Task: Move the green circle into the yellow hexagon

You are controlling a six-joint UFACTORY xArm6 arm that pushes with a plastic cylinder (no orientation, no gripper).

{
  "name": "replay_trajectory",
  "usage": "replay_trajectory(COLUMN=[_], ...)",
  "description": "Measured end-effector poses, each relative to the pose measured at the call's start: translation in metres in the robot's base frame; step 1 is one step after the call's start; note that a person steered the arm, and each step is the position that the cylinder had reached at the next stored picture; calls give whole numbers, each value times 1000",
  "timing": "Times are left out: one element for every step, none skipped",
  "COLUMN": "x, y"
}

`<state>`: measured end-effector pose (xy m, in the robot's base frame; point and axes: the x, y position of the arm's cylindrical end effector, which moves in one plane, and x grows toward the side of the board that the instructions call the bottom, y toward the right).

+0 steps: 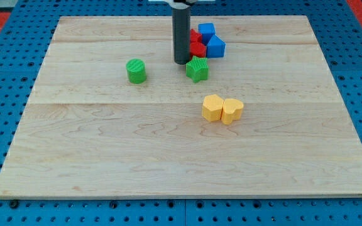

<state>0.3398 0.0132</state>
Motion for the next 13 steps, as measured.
replay_trajectory(x=[74, 57, 68, 84, 35, 0, 66, 52, 40, 38, 38, 38, 39], y=[33, 3, -92, -139, -172, -142, -20, -20, -90, -90, -90, -90, -85])
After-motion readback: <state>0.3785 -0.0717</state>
